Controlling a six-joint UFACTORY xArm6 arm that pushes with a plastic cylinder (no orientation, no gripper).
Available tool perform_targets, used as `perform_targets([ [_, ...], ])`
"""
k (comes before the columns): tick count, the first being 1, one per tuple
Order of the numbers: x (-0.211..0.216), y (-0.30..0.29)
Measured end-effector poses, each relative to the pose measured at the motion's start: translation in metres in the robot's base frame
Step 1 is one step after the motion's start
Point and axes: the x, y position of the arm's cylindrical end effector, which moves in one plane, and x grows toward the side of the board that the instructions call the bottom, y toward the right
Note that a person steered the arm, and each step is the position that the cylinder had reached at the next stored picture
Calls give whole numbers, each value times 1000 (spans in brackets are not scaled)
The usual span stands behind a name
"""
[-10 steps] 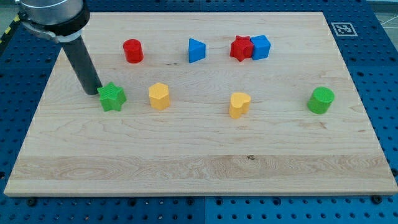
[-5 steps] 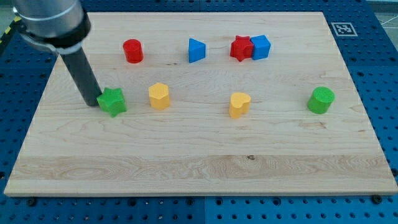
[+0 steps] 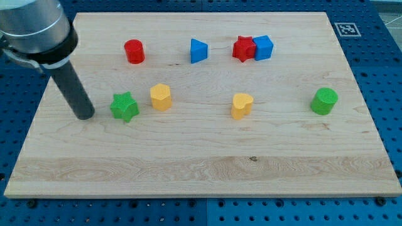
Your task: Push green star along with yellow hexagon to the center
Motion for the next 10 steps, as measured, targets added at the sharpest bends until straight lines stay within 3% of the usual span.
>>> perform_targets([
  [3,-57,74],
  [5,-64,60],
  [6,-52,19],
  [8,7,12],
  [10,0,44],
])
